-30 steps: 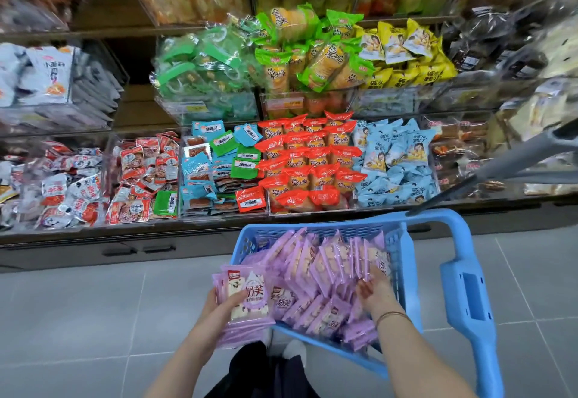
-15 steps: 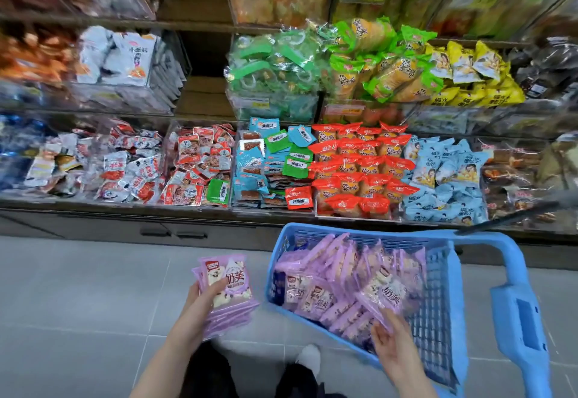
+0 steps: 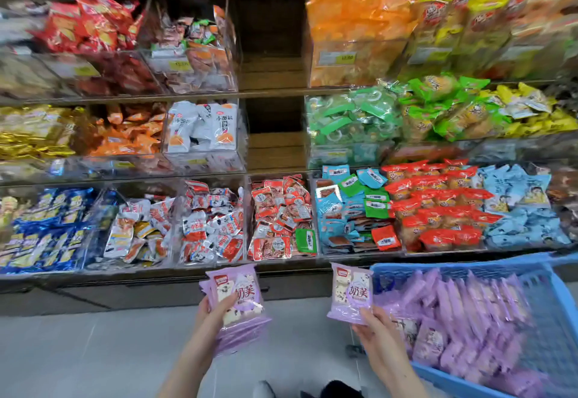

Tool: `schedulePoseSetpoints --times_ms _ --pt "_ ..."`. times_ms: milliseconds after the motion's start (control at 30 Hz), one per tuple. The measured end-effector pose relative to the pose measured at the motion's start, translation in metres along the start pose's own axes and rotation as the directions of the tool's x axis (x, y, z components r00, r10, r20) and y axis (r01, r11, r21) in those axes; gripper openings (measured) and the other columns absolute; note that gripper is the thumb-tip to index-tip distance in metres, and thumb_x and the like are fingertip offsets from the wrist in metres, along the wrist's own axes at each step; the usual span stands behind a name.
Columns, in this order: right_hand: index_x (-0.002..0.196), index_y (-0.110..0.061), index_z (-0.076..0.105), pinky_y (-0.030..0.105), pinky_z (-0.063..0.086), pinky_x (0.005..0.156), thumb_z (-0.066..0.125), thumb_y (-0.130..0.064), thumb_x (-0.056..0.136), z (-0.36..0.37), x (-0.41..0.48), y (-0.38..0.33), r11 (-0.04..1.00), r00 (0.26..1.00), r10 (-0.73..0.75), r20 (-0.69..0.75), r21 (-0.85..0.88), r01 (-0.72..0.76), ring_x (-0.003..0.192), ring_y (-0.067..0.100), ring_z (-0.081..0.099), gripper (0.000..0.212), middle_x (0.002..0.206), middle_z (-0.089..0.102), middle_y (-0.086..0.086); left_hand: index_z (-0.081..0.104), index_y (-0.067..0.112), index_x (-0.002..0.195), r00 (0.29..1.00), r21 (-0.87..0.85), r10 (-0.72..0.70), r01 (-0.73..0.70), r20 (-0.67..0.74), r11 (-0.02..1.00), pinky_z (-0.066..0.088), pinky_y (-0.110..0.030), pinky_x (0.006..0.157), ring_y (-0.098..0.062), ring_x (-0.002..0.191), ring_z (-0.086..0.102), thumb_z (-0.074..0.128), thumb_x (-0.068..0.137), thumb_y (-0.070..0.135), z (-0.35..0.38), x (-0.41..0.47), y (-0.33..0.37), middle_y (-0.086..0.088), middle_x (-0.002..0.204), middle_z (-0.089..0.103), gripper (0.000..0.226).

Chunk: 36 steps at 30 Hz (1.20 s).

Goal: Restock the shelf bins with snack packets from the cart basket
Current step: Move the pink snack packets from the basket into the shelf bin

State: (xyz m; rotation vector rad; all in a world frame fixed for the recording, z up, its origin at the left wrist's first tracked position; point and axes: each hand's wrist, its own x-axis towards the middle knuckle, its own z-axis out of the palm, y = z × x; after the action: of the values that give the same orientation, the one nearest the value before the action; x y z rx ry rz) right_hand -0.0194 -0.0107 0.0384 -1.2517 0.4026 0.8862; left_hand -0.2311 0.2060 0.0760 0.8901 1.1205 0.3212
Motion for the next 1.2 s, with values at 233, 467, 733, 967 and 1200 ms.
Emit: schedulePoseSetpoints --times_ms 233,467,733,967,1200 --pt "0.085 -0.012 0.056 0.019 0.051 0.049 0.052 0.002 0.090 0.090 0.008 -0.004 0.999 0.998 0.033 0.048 -0.044 -0.031 0.049 0.009 0.062 0.016 0.065 0.071 0.002 0.049 0.014 0.134 0.999 -0.050 0.016 -0.014 0.035 0.999 0.041 -0.050 0.105 -0.026 0.121 0.053 0.084 0.039 0.060 -0.034 0.039 0.060 -0.008 0.137 0.053 0.111" --pt "0.112 -0.005 0.051 0.032 0.049 0.078 0.054 -0.005 0.093 0.173 0.056 -0.057 0.997 0.990 -0.012 0.138 -0.075 0.023 0.080 0.022 0.058 0.020 0.092 0.059 0.014 0.024 0.020 0.150 0.989 -0.085 0.139 -0.134 0.055 0.987 0.028 -0.049 0.112 -0.022 0.143 0.023 0.082 0.052 0.057 -0.018 0.089 0.129 0.000 0.158 0.018 0.120" --pt "0.092 -0.008 0.059 0.028 0.047 0.069 0.047 -0.005 0.096 0.304 0.129 -0.154 0.977 0.931 -0.156 0.331 -0.089 0.196 0.062 0.010 0.066 0.013 0.069 0.069 0.001 0.026 0.021 0.149 0.960 -0.081 0.278 -0.278 -0.008 0.957 0.034 -0.047 0.106 -0.023 0.140 0.027 0.082 0.027 0.069 0.008 0.157 0.239 0.000 0.157 0.022 0.143" --pt "0.103 -0.004 0.059 0.029 0.049 0.070 0.049 -0.003 0.093 0.420 0.187 -0.227 0.943 0.914 -0.292 0.280 -0.075 0.324 0.089 0.026 0.061 0.013 0.098 0.064 0.013 0.033 0.024 0.147 0.946 -0.089 0.314 -0.320 -0.077 0.943 0.034 -0.047 0.098 -0.022 0.139 0.029 0.078 0.028 0.077 0.013 0.198 0.278 0.001 0.155 0.027 0.137" --pt "0.120 -0.004 0.057 0.029 0.052 0.085 0.059 -0.009 0.090 0.481 0.231 -0.258 0.945 0.936 -0.246 0.253 -0.154 0.290 0.103 0.025 0.062 0.031 0.117 0.063 0.015 0.032 0.027 0.147 0.946 -0.067 0.314 -0.320 -0.084 0.945 0.030 -0.048 0.104 -0.023 0.138 0.030 0.077 0.029 0.078 0.011 0.220 0.299 0.002 0.155 0.029 0.136"
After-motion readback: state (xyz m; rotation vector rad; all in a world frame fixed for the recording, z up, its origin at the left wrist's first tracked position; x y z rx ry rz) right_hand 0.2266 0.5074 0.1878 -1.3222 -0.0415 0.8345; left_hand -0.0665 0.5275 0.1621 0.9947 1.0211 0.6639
